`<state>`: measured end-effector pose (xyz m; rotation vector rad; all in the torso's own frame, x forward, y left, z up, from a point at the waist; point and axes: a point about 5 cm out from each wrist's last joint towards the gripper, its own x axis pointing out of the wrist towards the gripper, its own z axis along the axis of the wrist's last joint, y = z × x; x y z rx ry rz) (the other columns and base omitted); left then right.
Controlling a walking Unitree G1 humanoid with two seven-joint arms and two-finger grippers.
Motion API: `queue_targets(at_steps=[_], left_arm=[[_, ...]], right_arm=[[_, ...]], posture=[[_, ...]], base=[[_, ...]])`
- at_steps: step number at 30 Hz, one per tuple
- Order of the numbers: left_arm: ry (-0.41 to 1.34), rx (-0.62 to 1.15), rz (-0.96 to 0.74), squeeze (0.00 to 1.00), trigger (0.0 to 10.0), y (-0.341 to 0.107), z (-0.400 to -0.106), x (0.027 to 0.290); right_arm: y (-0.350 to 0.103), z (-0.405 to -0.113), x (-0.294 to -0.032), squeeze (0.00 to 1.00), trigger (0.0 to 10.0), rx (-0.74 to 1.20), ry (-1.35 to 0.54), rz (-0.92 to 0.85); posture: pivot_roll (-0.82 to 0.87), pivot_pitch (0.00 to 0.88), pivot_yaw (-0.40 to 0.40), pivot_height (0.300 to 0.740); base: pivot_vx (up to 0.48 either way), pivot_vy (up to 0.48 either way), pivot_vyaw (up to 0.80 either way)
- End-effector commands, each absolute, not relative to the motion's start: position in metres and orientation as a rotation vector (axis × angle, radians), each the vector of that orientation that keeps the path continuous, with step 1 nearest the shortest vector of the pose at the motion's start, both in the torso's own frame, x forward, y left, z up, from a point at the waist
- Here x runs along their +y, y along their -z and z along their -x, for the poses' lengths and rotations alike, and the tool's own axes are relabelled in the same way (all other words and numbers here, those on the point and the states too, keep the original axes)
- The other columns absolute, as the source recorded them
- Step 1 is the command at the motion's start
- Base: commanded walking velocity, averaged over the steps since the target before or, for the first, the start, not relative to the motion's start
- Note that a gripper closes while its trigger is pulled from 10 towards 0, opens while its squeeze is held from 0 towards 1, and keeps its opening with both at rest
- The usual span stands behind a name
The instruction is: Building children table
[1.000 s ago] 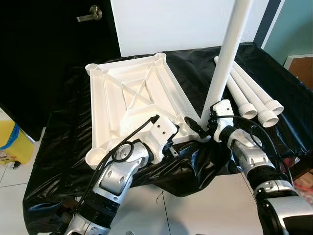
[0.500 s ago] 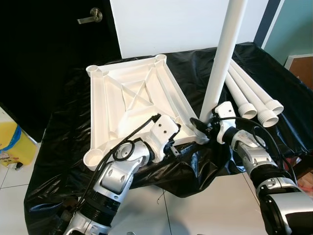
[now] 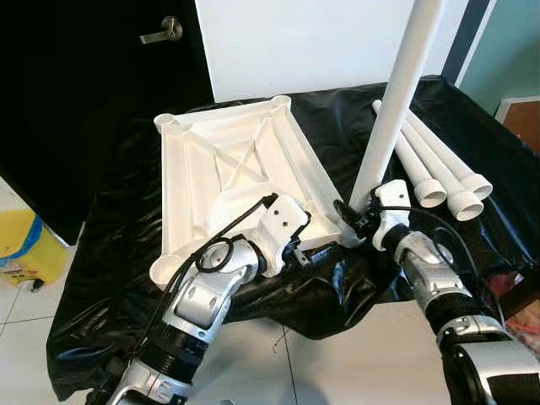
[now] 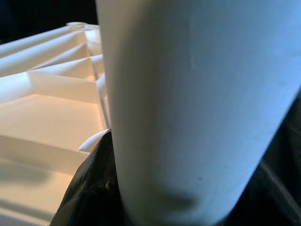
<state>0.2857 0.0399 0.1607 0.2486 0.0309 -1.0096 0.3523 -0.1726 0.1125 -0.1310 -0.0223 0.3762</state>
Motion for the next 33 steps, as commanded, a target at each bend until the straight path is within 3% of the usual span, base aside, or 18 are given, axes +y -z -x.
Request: queue_targets(at_steps=[1,19,32,33], left_arm=[[1.026,0.021,-0.249,0.0,10.0,-0.162,-0.286,0.04],[1.005,0.031,-0.253,0.0,10.0,-0.159,-0.285,0.045],[0.976,0.019,-0.245,0.0,10.0,-0.161,-0.289,0.046],[0.976,0.018,-0.246,0.0,10.0,-0.161,-0.289,0.046]], right_arm=[[-0.089,-0.344,-0.184,0.0,10.0,0.091,-0.273,0.126],[-0.071,-0.321,-0.149,0.0,10.0,0.113,0.26,-0.013],[-0.08,-0.323,-0.13,0.0,10.0,0.098,0.193,-0.025],[-0.082,-0.324,-0.13,0.04,10.0,0.089,0.179,-0.031]], posture=[[-0.15,0.0,0.052,0.74],[-0.12,0.0,0.026,0.74],[-0.13,0.0,0.014,0.74],[-0.13,0.0,0.016,0.74]], base=[[0.0,0.0,0.0],[0.0,0.0,0.0],[0.0,0.0,0.0],[0.0,0.0,0.0]])
